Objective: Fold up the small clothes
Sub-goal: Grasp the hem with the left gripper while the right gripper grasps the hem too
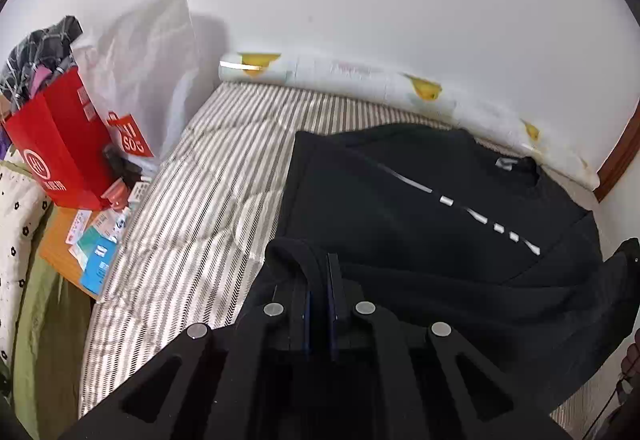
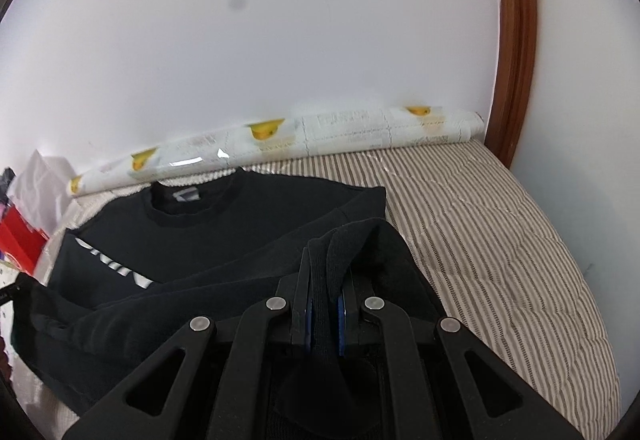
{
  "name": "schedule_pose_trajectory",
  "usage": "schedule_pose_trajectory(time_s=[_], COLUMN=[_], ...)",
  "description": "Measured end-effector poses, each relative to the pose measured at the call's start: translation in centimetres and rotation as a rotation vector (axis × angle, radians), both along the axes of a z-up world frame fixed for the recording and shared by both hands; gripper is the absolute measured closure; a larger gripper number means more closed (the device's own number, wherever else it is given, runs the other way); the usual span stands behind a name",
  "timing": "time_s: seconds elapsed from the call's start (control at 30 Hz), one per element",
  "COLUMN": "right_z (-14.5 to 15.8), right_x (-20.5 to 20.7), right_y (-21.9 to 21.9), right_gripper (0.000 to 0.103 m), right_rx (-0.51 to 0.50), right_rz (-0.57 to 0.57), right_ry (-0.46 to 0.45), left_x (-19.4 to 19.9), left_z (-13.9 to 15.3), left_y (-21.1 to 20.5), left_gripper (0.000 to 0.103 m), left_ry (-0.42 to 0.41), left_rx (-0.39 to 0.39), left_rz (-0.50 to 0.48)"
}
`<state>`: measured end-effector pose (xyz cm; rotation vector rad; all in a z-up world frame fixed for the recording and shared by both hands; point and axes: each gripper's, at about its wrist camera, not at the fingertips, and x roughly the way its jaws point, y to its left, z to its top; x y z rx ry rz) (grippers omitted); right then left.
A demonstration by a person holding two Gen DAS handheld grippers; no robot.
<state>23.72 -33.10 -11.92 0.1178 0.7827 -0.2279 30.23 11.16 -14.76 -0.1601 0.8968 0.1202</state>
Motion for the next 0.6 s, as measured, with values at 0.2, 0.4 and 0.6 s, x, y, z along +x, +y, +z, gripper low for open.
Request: schedule_pose_trajectory(time_s=[0.2, 0.4, 0.6], right_z=[-2.4, -2.3, -0.5], right_x=[1.0, 0.5, -1.4], right_y=[-0.1, -0.1, 0.8], right_gripper=[0.094, 0.091, 0.069], right_rx=[-0.01, -0.016, -0.06], right_rz=[-0.018, -0.044, -0.044], right_ry=[0.049, 0.062, 0.063], left_x=[0.6, 0.2, -1.7], left_z=[-1.0, -0.5, 1.0], left_y=[-0.2, -0.4, 0.5], left_gripper=[0.096, 0.094, 0.093], left_ry=[0.031, 0.029, 0.007], left_rx=[-0.002, 0.009, -0.04], left_rz=[0.001, -0.015, -0.029])
